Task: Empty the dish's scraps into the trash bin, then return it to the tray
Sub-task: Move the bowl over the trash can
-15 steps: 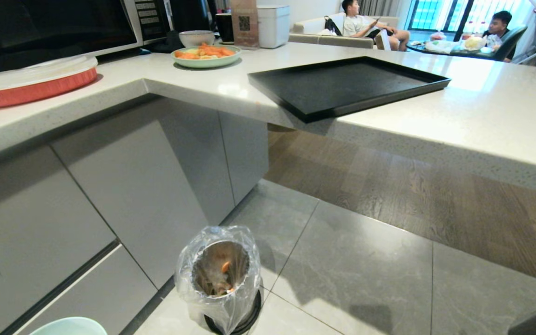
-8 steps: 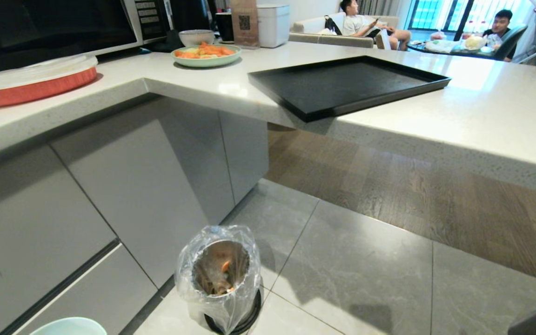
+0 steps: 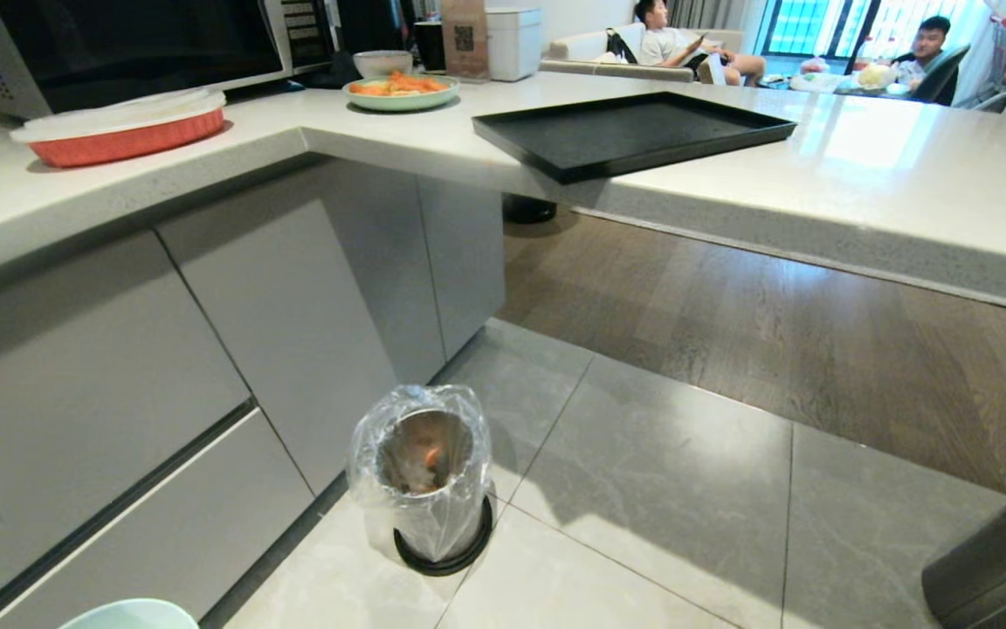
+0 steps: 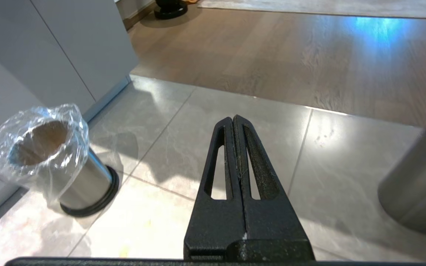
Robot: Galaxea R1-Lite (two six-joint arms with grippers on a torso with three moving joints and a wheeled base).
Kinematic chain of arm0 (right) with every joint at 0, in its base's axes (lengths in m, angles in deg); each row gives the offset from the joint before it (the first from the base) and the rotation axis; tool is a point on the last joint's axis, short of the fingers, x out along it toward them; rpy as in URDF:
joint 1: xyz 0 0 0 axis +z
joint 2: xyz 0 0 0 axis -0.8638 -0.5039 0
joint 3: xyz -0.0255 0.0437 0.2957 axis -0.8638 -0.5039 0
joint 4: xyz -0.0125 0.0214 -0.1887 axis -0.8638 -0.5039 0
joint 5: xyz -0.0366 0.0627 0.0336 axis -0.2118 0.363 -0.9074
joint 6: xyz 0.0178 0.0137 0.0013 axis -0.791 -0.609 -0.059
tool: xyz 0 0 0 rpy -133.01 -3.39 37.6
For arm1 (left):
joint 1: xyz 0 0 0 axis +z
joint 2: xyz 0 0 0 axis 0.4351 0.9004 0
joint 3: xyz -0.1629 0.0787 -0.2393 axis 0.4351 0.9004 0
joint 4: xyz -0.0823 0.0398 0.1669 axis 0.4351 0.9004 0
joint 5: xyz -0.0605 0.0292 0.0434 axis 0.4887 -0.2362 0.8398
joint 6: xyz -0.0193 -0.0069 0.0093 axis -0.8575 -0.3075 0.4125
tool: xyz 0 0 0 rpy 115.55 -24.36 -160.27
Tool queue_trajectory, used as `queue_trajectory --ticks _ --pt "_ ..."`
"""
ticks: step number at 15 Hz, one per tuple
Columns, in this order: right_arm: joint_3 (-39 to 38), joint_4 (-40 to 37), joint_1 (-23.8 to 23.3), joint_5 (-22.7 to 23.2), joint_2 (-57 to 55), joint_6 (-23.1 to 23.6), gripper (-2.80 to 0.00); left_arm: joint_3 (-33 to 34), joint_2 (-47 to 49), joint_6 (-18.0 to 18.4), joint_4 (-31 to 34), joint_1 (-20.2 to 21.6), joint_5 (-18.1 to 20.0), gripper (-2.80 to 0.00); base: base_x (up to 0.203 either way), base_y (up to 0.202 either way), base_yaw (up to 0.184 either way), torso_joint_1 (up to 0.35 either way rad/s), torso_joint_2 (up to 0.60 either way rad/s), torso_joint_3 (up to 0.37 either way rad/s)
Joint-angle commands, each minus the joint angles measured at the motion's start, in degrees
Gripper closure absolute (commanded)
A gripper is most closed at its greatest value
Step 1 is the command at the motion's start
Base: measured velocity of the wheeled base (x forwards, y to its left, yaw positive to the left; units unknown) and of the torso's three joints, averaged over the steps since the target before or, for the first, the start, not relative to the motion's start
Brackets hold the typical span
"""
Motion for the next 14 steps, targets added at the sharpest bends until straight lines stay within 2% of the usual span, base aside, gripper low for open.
queue_trajectory --ticks 1,14 --pt "0.0 0.0 0.0 0.0 -0.1 0.0 0.0 -0.2 0.1 0.1 0.1 0.1 0.1 0.0 -0.164 0.0 -0.003 -0.005 0.0 0.0" --pt "0.0 0.0 0.0 0.0 -0.1 0.0 0.0 -0.6 0.9 -1.0 -0.1 0.0 0.2 0.0 -0.007 0.0 0.0 0.0 0.0 0.001"
